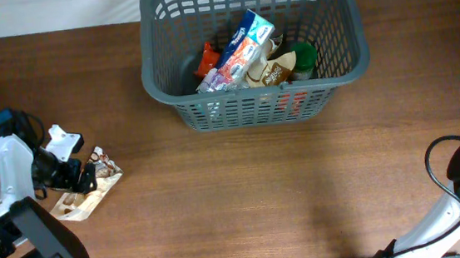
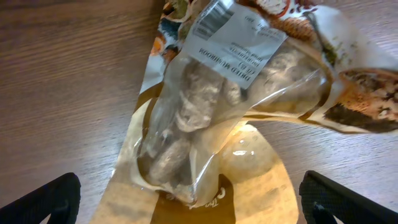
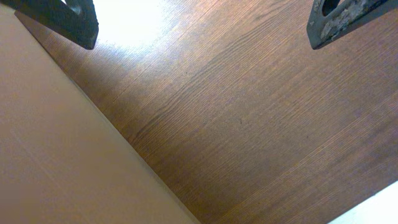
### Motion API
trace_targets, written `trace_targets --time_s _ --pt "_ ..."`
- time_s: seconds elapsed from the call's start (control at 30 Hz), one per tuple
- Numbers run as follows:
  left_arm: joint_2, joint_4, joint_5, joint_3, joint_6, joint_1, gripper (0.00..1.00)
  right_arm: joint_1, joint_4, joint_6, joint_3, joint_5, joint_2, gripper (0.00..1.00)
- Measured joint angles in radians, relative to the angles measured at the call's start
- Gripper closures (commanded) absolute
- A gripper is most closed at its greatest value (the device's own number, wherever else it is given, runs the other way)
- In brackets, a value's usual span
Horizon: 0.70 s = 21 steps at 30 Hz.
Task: Pack container
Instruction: 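Lower the left gripper and grasp the clear dried-mushroom bag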
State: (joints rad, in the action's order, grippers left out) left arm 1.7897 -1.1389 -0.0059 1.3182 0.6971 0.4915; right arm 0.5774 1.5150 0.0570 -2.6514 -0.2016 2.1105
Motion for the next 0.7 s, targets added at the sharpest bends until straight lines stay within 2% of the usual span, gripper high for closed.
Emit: trace_targets --time_s 0.23,0.7 --pt "0.001 0.04 0.037 0.0 -0.001 0.0 0.0 0.0 0.0 0.0 0.0 0.0 0.0 0.01" --pt "0.049 0.082 0.069 0.0 0.08 0.0 0.0 0.0 0.0 0.0 0.0 0.0 0.0 0.01"
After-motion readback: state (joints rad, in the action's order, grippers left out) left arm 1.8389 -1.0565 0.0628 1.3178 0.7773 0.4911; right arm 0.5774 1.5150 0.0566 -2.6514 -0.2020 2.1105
